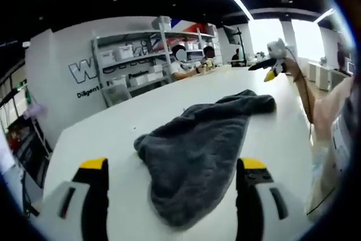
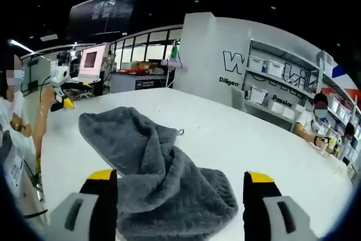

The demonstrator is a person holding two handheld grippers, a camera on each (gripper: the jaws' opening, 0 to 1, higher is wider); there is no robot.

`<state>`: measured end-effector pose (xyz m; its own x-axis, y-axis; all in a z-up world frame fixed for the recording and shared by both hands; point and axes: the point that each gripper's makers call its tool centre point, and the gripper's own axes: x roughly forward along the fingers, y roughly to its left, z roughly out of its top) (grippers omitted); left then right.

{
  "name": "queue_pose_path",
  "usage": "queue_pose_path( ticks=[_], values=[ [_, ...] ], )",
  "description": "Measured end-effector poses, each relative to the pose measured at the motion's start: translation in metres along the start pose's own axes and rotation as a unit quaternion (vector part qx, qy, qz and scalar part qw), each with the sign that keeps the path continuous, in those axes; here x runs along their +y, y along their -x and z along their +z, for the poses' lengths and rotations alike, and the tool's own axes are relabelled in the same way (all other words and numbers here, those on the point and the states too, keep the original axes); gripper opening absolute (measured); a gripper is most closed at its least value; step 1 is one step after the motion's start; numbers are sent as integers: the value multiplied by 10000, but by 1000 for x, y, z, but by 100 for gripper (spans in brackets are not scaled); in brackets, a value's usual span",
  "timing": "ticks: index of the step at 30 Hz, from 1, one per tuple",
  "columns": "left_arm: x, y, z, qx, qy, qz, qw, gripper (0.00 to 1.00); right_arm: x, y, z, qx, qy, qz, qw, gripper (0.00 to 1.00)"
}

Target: Fold the towel on the table until its edges align and the towel forms a compact rectangular stack.

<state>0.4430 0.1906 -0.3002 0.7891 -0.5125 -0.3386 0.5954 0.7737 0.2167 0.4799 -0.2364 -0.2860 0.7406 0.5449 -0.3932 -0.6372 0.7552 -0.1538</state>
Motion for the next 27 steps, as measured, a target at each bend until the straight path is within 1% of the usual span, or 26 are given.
queue_pose_path(
  ticks=[3, 5, 8, 12, 17, 22, 27],
  values=[
    [-2, -2, -3, 75, -21, -4, 10000, 99, -5, -3, 0, -49, -73, 27, 10000, 96],
    [1, -1, -3, 88, -12, 26, 10000, 99, -6, -3, -4, 10, -26, 66, 10000, 94],
    [6, 1, -2, 56, 26, 117, 9999, 98, -8, -2, -8, 56, 6, 72, 10000, 90],
    [11, 4, -1, 3, 80, 216, 9997, 98, -9, -3, -10, 76, 49, 108, 9999, 90],
    [20, 6, -1, -19, 188, 343, 9992, 98, -6, -4, -9, 31, 142, 157, 9998, 90],
    [16, 3, -2, 14, 155, 258, 9995, 98, -2, -7, -10, 26, 149, 243, 9996, 90],
    [11, 0, -1, 32, 124, 180, 9998, 98, -3, -9, -11, 26, 162, 302, 9994, 90]
  ],
)
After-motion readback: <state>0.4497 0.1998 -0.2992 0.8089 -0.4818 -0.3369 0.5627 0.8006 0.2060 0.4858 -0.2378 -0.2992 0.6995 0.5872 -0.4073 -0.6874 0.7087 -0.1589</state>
